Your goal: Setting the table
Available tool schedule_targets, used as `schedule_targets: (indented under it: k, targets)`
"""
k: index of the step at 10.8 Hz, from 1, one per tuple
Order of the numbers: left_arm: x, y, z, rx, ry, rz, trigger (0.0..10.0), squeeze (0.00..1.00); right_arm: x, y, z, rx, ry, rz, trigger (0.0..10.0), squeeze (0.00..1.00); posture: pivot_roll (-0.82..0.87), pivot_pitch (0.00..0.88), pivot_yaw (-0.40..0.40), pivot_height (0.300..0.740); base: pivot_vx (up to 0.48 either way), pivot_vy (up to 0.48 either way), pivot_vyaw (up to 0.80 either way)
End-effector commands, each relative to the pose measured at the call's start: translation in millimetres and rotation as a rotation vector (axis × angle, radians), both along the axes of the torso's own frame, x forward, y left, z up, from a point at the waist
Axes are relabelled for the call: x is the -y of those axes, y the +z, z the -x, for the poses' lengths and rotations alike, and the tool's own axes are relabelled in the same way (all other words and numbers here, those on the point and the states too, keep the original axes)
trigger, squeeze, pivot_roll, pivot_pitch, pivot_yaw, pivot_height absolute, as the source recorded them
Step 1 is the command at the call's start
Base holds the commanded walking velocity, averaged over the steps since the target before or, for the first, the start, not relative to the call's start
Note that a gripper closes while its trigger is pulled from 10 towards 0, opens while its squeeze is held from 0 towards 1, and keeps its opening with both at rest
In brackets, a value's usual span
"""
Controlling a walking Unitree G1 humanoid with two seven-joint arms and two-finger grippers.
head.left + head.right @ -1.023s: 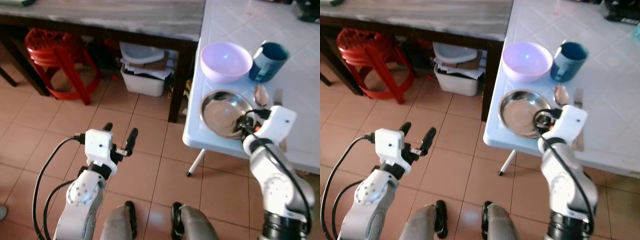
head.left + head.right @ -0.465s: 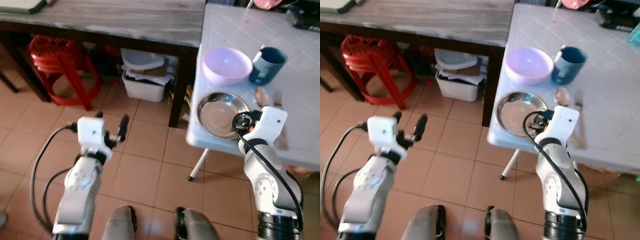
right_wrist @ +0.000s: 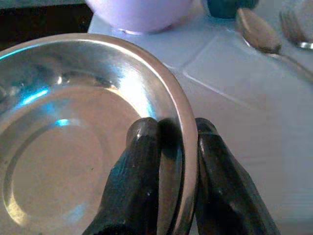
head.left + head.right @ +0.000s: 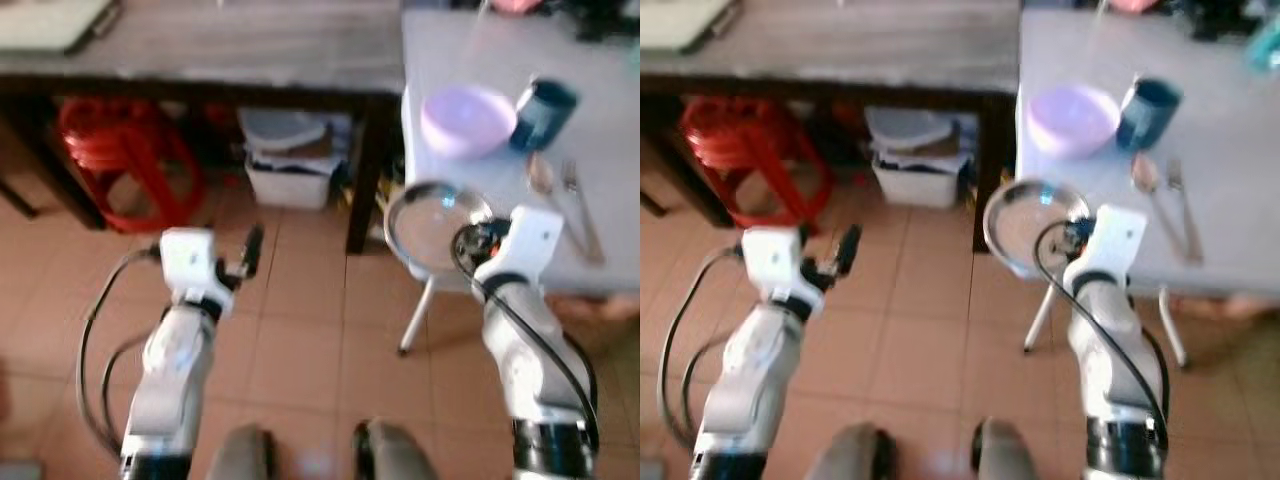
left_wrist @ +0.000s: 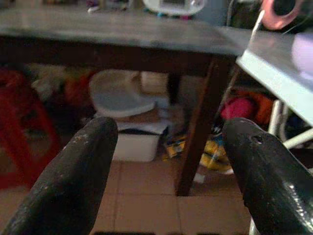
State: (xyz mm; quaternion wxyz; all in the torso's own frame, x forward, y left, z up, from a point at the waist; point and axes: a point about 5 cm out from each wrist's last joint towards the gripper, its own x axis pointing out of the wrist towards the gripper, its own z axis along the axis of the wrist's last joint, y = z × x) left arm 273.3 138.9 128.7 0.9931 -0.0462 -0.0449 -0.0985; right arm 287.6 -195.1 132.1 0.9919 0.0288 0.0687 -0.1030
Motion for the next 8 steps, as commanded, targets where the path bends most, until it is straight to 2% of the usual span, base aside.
schedule_targets:
  k: [1,2,3,4,8]
  targets:
    - [-8.0,-5,3.6,-0.01,0.014,-0.016,10.0,0.0,-7.7,-18,2.2,-0.065,0.006,0.023,10.0,0.0,-0.05,0.173,0.016,0.74,0.0,0.428,0.0]
    - [-3.7,-5,5.2,-0.009,-0.006,-0.015,10.0,0.0,-8.3,-11,0.1,-0.028,0.055,0.082,10.0,0.0,-0.06,0.171,0.018,0.74,0.281,0.39,0.0]
    - [-0.5,-6,6.4,-0.007,-0.015,-0.015,10.0,0.0,-7.1,-6,0.0,0.011,0.058,0.013,10.0,0.0,-0.06,0.17,0.018,0.74,0.36,0.315,0.0]
    - [0.3,-8,6.0,-0.006,-0.01,-0.063,10.0,0.0,-5.6,1,-1.6,0.058,0.048,-0.001,10.0,0.0,-0.06,0.168,0.017,0.74,0.401,0.262,0.0]
    - [1.5,-5,3.2,0.018,-0.024,-0.064,10.0,0.0,-11.8,7,-6.7,0.112,0.086,0.02,10.0,0.0,-0.06,0.166,0.019,0.74,0.403,0.259,0.0]
